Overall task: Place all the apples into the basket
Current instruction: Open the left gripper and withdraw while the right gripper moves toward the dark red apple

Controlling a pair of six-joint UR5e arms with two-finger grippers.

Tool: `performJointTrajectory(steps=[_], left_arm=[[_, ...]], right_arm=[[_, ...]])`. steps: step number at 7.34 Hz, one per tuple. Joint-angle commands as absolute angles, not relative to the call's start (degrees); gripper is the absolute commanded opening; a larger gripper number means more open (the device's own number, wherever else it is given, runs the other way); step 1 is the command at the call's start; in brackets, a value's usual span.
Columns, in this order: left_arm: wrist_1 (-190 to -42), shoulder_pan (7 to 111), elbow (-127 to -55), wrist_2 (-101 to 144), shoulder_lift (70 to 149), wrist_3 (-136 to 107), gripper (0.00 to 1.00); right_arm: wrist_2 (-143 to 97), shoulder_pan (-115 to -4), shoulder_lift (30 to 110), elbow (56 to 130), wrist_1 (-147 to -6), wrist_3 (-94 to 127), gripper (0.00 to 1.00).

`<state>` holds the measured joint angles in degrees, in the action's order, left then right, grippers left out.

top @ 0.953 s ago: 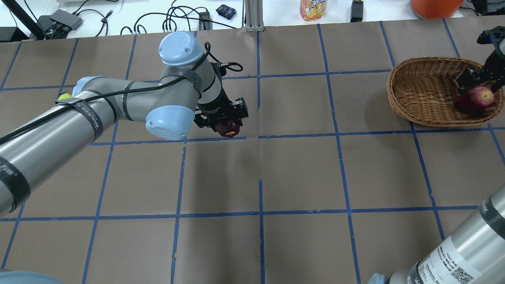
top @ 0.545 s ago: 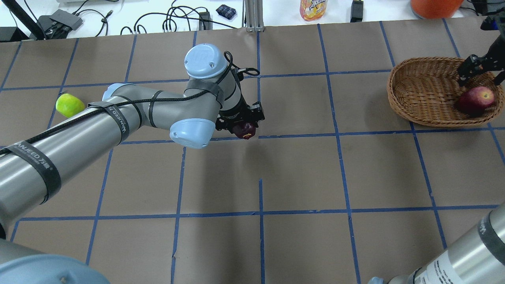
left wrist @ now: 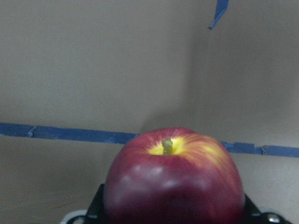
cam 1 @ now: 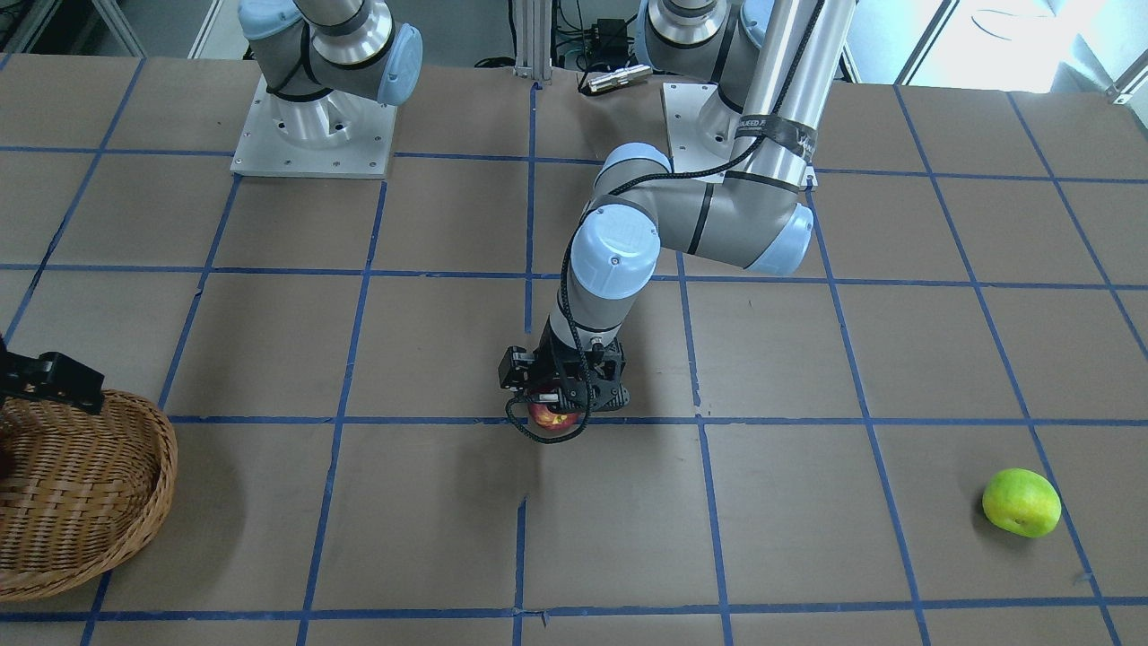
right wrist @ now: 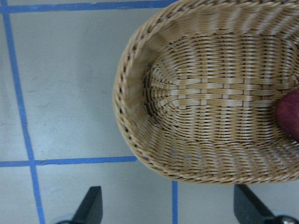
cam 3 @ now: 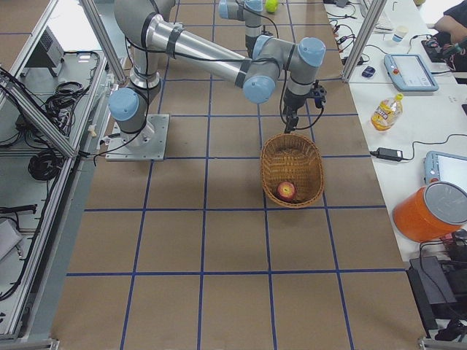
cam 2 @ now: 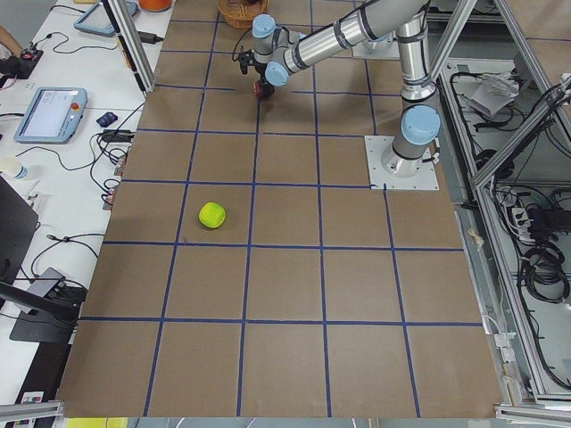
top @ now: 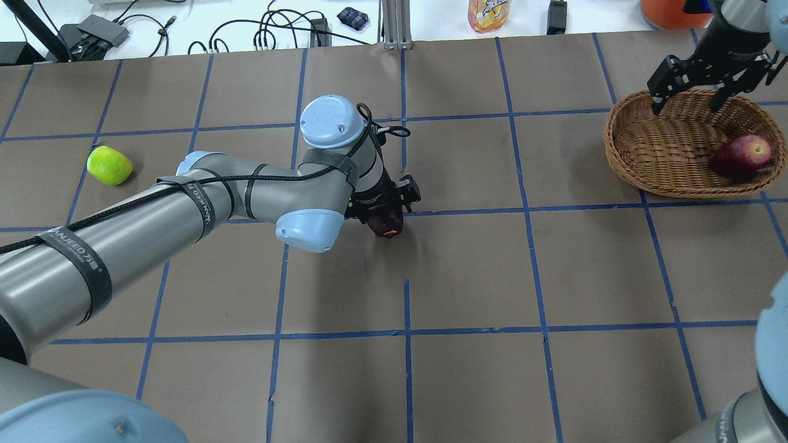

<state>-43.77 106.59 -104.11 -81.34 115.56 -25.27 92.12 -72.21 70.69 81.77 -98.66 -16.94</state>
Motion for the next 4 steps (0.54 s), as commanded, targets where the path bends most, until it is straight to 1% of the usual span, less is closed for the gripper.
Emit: performJointTrajectory(steps=[1,2,3,4], left_arm=[[-44.2,103.2,-102.2,-81.4,113.4,-24.3,1.00],[-50.9,99.8,-99.1,-79.0,110.3,-21.0,1.00],[-62.3,98.1,-94.5,-78.8,107.2,-14.1,1.00],[-69.6,93.6,-91.2,-79.1,105.7,1.6,1.00]], right_arm=[[90.6,-78.0,72.9,81.9,-97.3,-12.4,1.00],[90.4,-81.4,73.0,81.8,-96.3,-8.5,1.00],[90.4,-86.1,73.0,81.8,-96.3,-5.6,1.00],[90.2,-91.7,72.7,81.8,-96.9,-2.8,1.00]])
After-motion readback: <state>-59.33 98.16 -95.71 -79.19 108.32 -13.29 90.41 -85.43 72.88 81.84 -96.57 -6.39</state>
